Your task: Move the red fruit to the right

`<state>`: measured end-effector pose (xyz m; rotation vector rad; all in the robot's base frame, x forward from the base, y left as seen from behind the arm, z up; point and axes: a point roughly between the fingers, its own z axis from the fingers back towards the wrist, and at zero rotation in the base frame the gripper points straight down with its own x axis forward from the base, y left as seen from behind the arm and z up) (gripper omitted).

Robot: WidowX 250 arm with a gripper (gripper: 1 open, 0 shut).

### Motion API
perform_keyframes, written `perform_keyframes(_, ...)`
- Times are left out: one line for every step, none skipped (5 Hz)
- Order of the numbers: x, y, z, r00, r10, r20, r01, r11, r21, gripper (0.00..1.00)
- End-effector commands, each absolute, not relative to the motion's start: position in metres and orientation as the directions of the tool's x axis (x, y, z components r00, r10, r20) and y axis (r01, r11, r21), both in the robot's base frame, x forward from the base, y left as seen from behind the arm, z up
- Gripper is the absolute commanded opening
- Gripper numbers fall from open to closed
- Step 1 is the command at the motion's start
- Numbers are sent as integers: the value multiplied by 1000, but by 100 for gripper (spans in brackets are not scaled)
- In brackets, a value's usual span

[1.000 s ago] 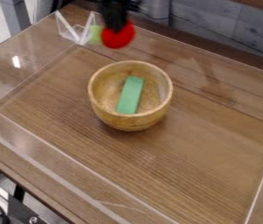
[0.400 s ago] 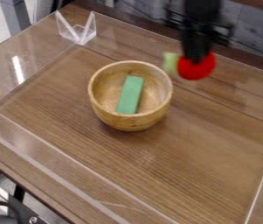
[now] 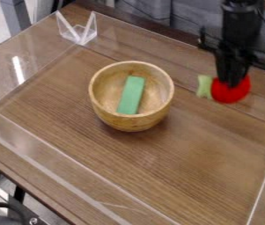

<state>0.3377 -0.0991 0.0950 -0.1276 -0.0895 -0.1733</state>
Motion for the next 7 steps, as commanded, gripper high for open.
perform_keyframes(340,-104,97,980,-144,141,163,977,-140,0)
perform_keyframes(337,-104,93,979,-147,140,168,975,-148,0)
perform_keyframes(336,-104,89,979,-149,136,170,974,-152,100)
perform_keyframes(335,-103,85,979,-153,133,172,974,-149,100)
perform_keyframes(337,-102,81,980,-153,127,171,974,-147,0)
perform_keyframes(339,-101,80,979,-156,131,175,974,-143,0)
perform_keyframes(339,-101,77,978,-164,130,182,973,-142,100)
